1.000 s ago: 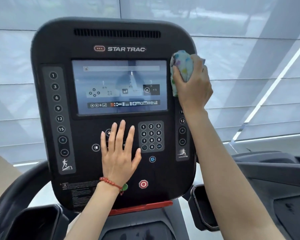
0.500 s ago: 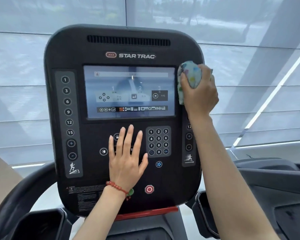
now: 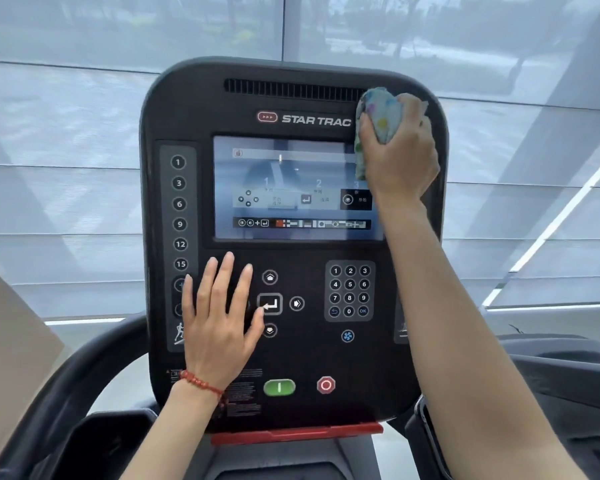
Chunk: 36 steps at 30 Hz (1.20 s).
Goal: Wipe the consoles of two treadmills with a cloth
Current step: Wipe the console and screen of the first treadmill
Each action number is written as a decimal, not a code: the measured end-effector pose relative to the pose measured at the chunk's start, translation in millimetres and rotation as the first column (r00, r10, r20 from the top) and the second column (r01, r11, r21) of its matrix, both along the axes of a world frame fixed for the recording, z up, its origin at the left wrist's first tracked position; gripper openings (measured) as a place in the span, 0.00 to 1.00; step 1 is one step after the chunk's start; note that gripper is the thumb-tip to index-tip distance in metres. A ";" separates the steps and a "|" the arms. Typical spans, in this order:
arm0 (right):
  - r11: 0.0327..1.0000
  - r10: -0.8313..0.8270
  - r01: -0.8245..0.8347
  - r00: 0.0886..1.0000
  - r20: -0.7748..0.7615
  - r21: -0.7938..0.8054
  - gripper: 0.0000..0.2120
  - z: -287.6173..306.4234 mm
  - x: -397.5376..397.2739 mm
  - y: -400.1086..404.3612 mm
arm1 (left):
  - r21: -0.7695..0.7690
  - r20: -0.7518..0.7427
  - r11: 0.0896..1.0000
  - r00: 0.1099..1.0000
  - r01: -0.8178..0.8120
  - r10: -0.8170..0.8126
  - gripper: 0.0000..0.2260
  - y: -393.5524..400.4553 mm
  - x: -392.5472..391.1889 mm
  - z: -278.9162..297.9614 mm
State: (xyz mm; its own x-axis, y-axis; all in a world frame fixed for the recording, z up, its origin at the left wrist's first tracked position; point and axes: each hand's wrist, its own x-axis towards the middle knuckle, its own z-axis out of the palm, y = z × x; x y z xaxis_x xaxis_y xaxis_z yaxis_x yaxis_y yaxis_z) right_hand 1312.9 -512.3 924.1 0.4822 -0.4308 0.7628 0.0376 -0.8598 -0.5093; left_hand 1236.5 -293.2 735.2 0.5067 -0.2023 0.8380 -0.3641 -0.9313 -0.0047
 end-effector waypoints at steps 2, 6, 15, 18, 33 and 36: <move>0.999 0.038 -0.037 0.999 0.016 -0.024 0.22 -1.6 3.7 26.7 | -0.009 0.004 1.000 1.000 -0.023 0.023 0.21 14.1 1.8 0.0; 0.996 0.084 -0.084 0.996 0.029 -0.004 0.22 0.2 11.2 73.4 | -0.010 -0.013 1.000 1.000 -0.023 0.023 0.22 32.9 4.6 1.0; 0.981 0.168 -0.171 0.985 -0.036 -0.094 0.22 4.0 19.2 149.9 | 0.016 -0.033 1.000 0.999 0.025 -0.024 0.23 43.6 8.2 -0.9; 0.955 0.196 -0.210 0.977 -0.087 -0.210 0.23 4.6 18.7 175.6 | 0.019 -0.045 1.000 0.999 0.021 -0.020 0.23 44.1 7.8 -1.8; 0.896 0.385 -0.381 0.923 0.028 0.227 0.17 -25.2 -33.1 162.4 | 0.019 -0.147 0.990 0.979 0.142 -0.138 0.23 54.7 -4.4 8.2; 0.898 0.349 -0.344 0.936 0.030 0.273 0.17 -40.5 -57.7 146.4 | -0.021 -0.167 0.983 0.968 0.184 -0.185 0.23 53.4 -9.8 9.2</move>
